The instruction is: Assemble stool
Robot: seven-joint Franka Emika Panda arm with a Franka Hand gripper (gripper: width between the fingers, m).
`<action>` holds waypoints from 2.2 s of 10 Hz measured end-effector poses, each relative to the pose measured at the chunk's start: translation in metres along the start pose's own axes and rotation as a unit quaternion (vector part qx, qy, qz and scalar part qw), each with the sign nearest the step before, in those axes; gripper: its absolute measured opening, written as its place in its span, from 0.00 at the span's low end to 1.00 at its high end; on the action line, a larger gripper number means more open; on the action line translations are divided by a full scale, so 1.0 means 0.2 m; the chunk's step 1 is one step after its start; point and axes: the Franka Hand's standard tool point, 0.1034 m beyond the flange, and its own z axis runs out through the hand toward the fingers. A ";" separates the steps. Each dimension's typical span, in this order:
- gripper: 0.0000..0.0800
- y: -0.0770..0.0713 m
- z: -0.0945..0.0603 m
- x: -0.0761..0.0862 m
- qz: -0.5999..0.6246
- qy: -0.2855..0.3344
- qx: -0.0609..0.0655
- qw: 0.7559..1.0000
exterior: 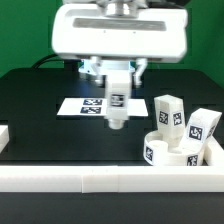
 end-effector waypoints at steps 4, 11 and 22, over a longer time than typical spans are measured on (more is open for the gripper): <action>0.42 -0.12 0.04 -0.02 -0.014 0.017 0.001 1.000; 0.42 -0.14 0.10 -0.04 -0.023 0.039 -0.005 0.999; 0.42 -0.14 0.15 -0.11 -0.024 0.029 -0.008 0.999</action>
Offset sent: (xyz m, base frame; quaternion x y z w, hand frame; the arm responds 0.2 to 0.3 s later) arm 0.0000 0.0000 0.0000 0.0000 0.0000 0.0000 1.0000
